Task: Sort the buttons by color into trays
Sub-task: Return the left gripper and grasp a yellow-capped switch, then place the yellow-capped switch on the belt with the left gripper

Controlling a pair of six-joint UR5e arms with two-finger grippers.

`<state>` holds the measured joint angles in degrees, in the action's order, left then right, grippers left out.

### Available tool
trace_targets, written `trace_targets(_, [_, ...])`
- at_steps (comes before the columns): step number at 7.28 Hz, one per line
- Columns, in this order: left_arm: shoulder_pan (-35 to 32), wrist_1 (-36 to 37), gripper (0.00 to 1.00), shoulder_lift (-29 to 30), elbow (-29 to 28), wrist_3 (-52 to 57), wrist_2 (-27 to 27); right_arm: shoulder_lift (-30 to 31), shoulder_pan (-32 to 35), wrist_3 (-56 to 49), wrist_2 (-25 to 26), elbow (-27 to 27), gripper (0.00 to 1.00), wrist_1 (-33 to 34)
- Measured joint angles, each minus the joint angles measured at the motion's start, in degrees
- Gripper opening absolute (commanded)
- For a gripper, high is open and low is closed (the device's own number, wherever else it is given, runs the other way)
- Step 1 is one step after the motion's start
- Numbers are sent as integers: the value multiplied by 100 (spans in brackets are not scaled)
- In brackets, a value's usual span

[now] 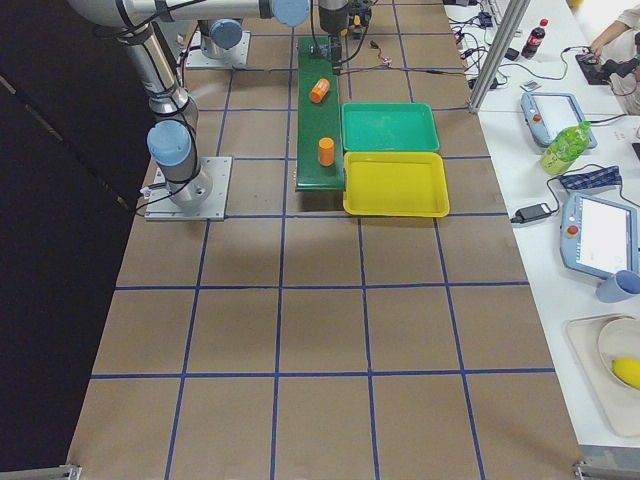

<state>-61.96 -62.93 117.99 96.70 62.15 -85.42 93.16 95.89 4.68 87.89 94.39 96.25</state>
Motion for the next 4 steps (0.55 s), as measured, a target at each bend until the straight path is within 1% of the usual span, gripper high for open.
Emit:
trace_targets(2, [0,-109,0,-130,-16,-153,12,0,0,1,0,0,100,0])
trace_targets(3, [0,-309,0,-284,-28,-501,10,0,0,4,0,0,100,0])
trace_targets(4, [-15,-582,0,-496,-20,-1143,7,0,0,4,0,0,100,0])
